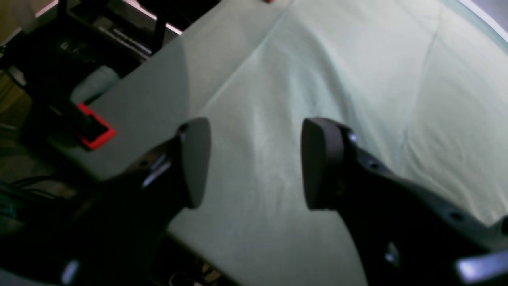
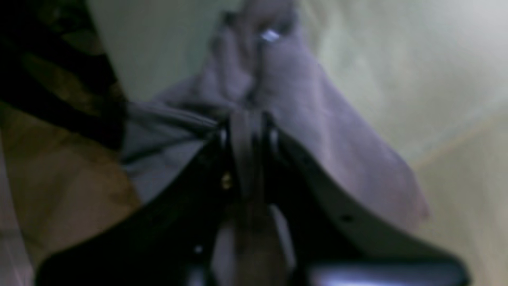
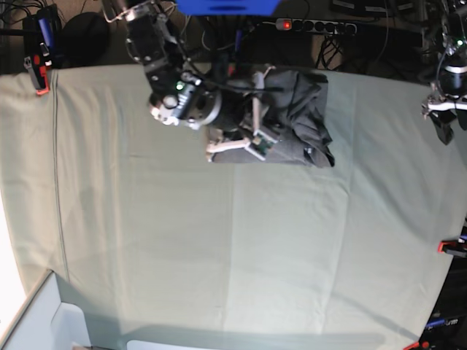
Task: Layout the t-shirt on the table in an organized manner, then fold the t-shirt properly
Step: 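Fold the strip end held by the right gripper over onto the shirt, then release the right gripper and lower the left gripper onto the folded bundle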
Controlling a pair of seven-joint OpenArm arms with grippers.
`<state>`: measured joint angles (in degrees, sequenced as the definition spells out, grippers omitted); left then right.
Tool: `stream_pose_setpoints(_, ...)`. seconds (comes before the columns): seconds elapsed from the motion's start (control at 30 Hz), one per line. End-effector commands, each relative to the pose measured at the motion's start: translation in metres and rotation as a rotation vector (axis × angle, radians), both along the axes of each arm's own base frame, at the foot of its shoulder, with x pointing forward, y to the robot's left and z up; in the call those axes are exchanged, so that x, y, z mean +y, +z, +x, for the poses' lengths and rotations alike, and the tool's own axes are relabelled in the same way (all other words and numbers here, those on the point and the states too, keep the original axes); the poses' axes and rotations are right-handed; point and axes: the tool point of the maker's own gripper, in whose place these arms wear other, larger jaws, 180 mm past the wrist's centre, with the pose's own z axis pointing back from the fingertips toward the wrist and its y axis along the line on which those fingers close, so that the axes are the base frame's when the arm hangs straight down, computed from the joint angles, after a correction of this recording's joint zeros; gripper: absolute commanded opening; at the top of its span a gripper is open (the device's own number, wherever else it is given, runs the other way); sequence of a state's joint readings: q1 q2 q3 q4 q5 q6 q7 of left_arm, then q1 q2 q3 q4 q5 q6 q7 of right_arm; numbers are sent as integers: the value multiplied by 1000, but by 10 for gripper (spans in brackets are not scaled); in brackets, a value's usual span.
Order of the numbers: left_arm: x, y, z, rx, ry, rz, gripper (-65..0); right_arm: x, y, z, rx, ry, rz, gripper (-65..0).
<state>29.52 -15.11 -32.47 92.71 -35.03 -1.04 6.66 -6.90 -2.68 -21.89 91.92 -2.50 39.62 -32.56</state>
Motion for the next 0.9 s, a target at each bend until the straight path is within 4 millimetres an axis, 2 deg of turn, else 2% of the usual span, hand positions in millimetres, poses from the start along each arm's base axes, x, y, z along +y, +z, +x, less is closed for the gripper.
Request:
stream_pose_setpoints(0.0,5,16,7,-48,-3,33,-293,5,14,7,-30,-4,50,-650)
stream_pose_setpoints(0.1,5,16,7,-48,-3,33,-293,5,13,6,-29,-1,47,-650)
stream_pose_setpoints(0.27,5,16,7,-48,-3,33,-293,11,-12,-2,51,8,36,-650)
stream_pose_setpoints(0.47,6,15,5,-44,0,32,-293,17,-33,2,111,18,16,-650)
stream_pose_setpoints(0.6,6,15,4,-43,1,33,-293,38,-26,-5,101,72,34,-650)
stream_pose_setpoints(0.73,6,15,4,-45,2,30,-293,71,-16,-32,81,200,46,-650)
stream_pose_setpoints(0.8,6,15,4,-45,2,30,-293,88,-5,-47,55,268,64,-650)
stream_pose_setpoints(0.87,6,15,5,-47,2,30,-293,97,7,-54,25,299,83,-650)
